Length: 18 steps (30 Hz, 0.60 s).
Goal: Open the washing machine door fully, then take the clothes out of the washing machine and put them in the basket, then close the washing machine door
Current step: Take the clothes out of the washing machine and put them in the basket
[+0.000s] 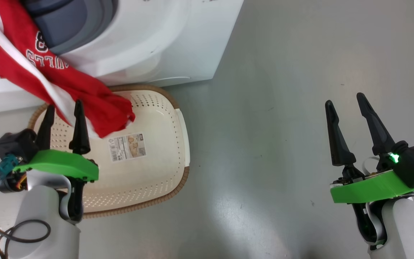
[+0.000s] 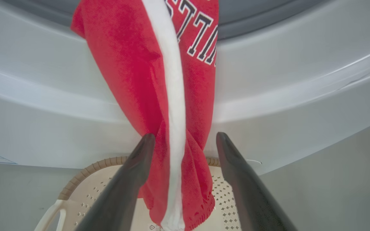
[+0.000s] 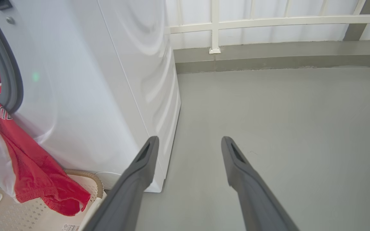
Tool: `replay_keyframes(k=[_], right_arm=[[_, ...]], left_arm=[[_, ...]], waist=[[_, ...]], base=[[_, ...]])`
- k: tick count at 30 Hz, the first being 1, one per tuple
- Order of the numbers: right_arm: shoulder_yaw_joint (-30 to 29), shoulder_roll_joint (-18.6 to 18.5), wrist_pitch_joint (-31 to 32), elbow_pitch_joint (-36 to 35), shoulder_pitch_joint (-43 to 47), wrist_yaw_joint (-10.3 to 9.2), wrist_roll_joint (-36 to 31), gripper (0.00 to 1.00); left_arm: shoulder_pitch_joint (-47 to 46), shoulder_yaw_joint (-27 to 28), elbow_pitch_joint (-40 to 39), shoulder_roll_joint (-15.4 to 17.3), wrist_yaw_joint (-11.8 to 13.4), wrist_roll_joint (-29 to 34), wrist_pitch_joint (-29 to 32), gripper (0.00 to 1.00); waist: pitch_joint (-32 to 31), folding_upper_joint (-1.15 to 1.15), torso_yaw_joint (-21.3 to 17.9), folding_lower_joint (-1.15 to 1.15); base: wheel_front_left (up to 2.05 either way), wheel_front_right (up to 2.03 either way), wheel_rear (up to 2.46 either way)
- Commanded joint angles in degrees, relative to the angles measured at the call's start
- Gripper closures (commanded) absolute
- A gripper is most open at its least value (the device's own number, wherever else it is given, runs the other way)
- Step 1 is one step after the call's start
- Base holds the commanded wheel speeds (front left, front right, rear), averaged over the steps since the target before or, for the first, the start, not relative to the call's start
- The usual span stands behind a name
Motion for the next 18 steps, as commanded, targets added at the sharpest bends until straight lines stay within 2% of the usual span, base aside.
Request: replay_keyframes(k=[1,18], right_arm=[[0.92,-0.33,-0.36,-1.08,0.48,0.43,-0.33,0.00],[0.74,-0.92,-0.36,-0.90,1.17,0.43,-0.31,0.00]], left_arm=[[2.27,1.60,-1.99,1.25,0.03,0.51,-0.35,0.00],[8.33,3.25,-13.26,0.56,0.03,2.36,-0.35,0.00]], waist=[[-0.37,0.00,0.21,0.00],[-2.21,0.00,1.85,0.00]], base=[[0.00,0.00,0.00],[0.00,0.00,0.00]])
